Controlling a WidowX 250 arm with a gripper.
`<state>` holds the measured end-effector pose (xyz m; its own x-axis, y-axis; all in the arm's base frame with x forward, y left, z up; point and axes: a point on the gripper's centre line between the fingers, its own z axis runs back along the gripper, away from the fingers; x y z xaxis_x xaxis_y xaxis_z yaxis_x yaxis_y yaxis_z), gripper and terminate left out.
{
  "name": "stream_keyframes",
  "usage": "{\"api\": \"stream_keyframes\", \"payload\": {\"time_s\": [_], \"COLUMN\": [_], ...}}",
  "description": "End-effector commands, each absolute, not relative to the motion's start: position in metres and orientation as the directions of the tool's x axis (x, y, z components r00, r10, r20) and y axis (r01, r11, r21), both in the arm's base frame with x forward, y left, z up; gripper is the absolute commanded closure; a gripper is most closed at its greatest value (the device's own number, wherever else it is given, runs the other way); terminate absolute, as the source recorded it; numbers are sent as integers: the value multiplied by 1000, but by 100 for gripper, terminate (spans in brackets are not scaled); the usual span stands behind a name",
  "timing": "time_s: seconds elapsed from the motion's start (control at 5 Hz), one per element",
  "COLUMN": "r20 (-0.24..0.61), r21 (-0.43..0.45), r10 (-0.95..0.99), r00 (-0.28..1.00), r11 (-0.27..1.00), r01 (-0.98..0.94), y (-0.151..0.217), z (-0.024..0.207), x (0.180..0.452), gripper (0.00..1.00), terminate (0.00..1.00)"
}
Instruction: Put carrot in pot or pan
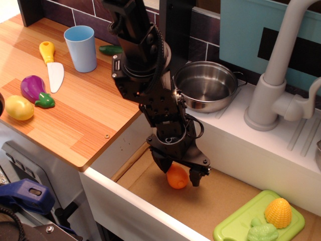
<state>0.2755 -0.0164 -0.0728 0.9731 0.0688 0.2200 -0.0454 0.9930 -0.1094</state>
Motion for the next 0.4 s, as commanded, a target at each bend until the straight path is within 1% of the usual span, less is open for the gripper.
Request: {"api": "stream_keyframes", "payload": {"time_s": [0.0,0.2], "r20": [261,250], "r21": [-94,-102], "r10": [56,76], "r00": [964,965], "r11": [995,993], "r01": [-32,-52], "y": [-14,-13], "z": [-76,-83], "x": [277,275], "gripper": [0,100], "terminate": [0,0]}}
